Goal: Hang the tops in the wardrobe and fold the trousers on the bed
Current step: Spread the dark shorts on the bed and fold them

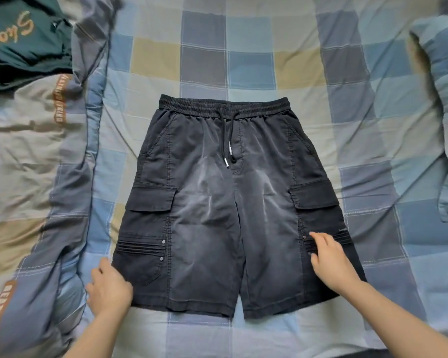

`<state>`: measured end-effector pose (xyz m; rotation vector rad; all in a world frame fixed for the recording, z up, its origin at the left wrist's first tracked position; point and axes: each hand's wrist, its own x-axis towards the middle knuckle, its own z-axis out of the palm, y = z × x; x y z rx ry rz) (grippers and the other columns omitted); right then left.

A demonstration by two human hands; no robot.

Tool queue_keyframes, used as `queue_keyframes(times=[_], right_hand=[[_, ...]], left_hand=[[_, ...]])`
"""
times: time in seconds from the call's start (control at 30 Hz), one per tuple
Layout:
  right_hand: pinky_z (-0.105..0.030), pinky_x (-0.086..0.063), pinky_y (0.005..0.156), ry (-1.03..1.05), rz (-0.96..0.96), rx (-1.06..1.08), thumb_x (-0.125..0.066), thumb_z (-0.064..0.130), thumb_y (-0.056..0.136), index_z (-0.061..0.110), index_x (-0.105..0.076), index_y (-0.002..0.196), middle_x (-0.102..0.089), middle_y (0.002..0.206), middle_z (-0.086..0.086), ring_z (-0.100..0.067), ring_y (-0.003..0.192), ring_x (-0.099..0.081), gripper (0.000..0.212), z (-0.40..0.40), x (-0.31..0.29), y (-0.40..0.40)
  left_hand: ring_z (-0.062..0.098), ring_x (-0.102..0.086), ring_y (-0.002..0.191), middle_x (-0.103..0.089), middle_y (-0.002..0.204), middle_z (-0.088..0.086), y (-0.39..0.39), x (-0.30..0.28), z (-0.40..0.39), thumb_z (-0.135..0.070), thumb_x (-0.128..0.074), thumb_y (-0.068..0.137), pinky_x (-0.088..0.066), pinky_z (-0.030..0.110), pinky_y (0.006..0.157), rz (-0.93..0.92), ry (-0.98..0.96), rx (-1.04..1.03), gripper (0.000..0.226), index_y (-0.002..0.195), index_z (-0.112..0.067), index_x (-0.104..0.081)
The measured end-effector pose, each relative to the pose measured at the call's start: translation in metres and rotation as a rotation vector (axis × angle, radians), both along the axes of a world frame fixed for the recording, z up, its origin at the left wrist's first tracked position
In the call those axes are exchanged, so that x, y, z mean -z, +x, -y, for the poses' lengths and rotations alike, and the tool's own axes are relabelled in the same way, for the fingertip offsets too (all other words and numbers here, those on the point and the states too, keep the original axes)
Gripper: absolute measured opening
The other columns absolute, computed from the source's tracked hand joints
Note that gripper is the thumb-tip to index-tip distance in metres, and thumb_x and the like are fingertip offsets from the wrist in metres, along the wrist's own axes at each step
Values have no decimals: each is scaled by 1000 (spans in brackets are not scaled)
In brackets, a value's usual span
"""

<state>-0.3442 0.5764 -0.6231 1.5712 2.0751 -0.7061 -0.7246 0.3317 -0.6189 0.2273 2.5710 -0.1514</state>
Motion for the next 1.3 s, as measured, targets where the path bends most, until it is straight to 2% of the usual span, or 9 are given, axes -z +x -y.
queue_keyframes(times=[0.13,0.27,0.53,0.73,0.83,0.93,1.03,1.17,1.3], right_hand=[[-44,-31,107,94,45,222,-53,12,91,1,-31,143,-36,143,-21,-41,128,-36,58,-19,3,8],[-46,-28,106,19,56,571,-61,19,90,-5,-21,144,-31,143,-31,-47,130,-32,71,-29,15,27],[-36,-37,78,102,-125,752,-68,28,86,4,-49,118,-61,116,-22,-40,110,-54,45,-26,25,55],[-30,-36,82,172,-425,483,-62,13,90,11,-52,124,-64,120,-11,-33,112,-56,36,-2,-15,24],[-25,-39,88,120,-552,330,-63,9,89,12,-53,128,-64,123,-6,-25,113,-59,41,21,-37,-9],[-12,-33,100,-45,-625,122,-62,8,90,9,-50,137,-56,134,2,-14,122,-53,48,47,-50,-44],[-7,-34,98,-229,-639,-105,-57,16,93,14,-59,130,-58,124,15,4,113,-52,38,52,-54,-70],[-30,-42,75,-155,-488,-75,-51,30,92,21,-74,87,-59,77,7,-11,76,-57,25,7,-52,-98],[-37,-45,82,67,-411,-84,-45,8,89,29,-46,135,-56,98,-7,-30,91,-55,51,-65,-39,-140]], left_hand=[[37,-33,133,-30,154,9,43,-7,-31,-11,-70,74,-35,47,103,-117,30,560,91,153,-17,-24],[30,-9,149,-8,164,0,113,7,-67,-19,-55,82,-21,42,114,156,185,1005,85,155,-27,-14],[48,29,140,25,161,-6,223,20,-97,-30,-39,100,1,63,116,498,-14,1168,71,154,-38,6],[31,24,147,-14,163,-9,208,16,-118,-29,-46,92,-6,54,120,892,75,728,41,131,-26,-59],[15,-35,139,-57,138,-6,181,0,-140,-59,-50,89,-27,38,116,1086,348,170,47,111,-24,-72],[0,-61,110,-68,118,-15,167,-11,-158,-64,-52,88,-45,23,97,1146,619,-182,46,113,-31,-71],[5,-67,81,-73,85,-7,162,-16,-160,-36,-62,92,-48,13,66,1026,741,-224,22,92,-17,-73],[15,-47,68,-55,70,1,151,-10,-143,-7,-57,90,-41,26,65,751,668,-34,11,80,-6,-62],[27,-60,85,-67,88,9,144,-11,-132,-6,-58,88,-49,34,79,749,621,89,10,97,-7,-62]])
